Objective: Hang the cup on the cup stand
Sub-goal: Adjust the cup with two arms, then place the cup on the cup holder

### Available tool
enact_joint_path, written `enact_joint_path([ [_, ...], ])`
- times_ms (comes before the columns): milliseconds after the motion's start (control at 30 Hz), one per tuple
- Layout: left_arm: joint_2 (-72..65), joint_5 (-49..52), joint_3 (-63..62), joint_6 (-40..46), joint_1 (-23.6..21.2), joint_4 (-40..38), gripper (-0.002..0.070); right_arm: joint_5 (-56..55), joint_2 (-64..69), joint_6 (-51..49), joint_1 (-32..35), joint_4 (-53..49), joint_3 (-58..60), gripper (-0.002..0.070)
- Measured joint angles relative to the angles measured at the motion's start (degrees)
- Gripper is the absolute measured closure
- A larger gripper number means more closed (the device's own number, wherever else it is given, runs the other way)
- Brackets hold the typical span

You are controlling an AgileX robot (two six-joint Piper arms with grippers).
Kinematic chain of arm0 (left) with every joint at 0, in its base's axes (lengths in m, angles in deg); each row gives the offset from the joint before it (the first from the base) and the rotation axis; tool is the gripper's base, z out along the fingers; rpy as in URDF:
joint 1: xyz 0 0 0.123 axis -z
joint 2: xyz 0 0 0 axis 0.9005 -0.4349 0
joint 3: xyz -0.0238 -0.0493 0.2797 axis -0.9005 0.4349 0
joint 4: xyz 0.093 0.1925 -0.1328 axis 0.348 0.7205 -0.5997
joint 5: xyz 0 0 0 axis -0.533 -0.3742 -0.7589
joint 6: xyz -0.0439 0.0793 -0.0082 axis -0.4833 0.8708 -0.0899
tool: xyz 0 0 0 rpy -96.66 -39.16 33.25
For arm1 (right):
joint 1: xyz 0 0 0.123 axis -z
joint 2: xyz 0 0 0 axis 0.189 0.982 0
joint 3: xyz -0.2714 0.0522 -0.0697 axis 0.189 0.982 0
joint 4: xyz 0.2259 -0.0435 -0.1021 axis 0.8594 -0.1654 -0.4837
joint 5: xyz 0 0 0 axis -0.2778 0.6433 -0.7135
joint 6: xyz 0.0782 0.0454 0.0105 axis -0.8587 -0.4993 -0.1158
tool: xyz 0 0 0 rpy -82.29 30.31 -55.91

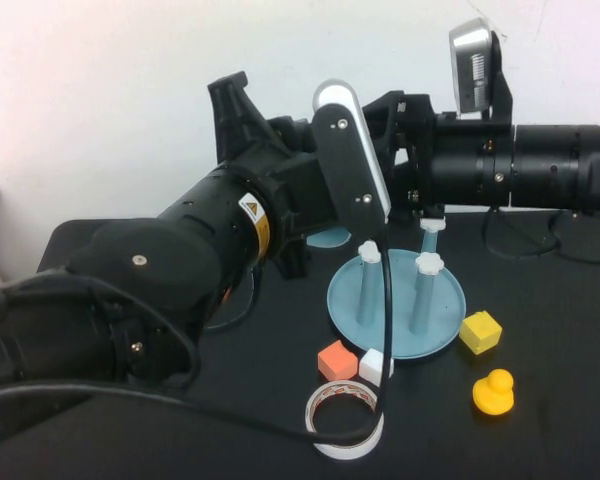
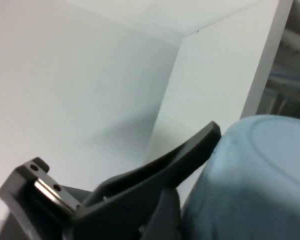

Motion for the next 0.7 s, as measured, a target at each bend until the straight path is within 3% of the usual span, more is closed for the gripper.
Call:
enact_joint_path([
  [167, 0.2, -0.5, 0.0, -3.8, 0.1, -1.6, 0.0307, -3.0, 0.0, 4.2, 0.2, -1.1, -1.9, 0.0044],
  [433, 7.5, 2.7, -0.1, -4.8, 3.7, -14.2, 0.0279, -8.0, 0.1, 7.7, 3.2, -1.1, -3.2, 0.0049],
  [533, 11.4, 7.5, -0.1, -4.0, 5.9, -18.7, 0.0328, -9.3, 0.1, 11.8, 3.5, -1.1, -3.3, 0.0049],
  [700, 18.9, 16.2, 0.0, 0.0, 7.5, -33.0, 0.0588, -11.0, 0.1, 22.7, 3.6, -1.1, -3.3, 0.0051],
])
